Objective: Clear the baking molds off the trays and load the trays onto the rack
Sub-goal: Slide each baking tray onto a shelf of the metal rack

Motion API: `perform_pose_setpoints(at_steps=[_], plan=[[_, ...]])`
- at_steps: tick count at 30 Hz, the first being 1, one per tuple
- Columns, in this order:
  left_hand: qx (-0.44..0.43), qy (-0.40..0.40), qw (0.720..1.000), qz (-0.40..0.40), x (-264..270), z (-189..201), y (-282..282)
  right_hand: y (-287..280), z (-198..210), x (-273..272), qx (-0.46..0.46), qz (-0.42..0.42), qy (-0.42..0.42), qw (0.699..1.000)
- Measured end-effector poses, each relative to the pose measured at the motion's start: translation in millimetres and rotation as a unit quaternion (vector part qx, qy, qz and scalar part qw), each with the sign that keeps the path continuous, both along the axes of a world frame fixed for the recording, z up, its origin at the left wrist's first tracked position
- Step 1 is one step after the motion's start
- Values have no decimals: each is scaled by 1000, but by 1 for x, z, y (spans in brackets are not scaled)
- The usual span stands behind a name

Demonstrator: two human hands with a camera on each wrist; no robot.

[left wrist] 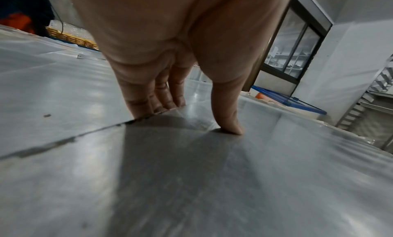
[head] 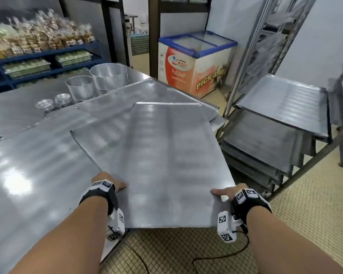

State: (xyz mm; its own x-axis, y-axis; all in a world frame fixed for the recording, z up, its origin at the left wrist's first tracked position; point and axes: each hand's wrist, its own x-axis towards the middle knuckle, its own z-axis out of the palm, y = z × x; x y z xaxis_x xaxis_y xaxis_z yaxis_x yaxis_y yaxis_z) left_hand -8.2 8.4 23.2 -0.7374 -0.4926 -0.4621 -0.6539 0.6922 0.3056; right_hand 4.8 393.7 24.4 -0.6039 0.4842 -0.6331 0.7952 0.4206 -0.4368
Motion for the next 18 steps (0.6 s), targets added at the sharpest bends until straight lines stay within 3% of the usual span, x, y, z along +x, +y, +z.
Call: perform_pose_setpoints(at_steps=[9,18], plan=[[36,13,999,2,2,-21,-21,-18,9,11,43,44,-30,998],[96,-14,993,70,29,-45,-41,-11,-10,-36,40,72,8,997]])
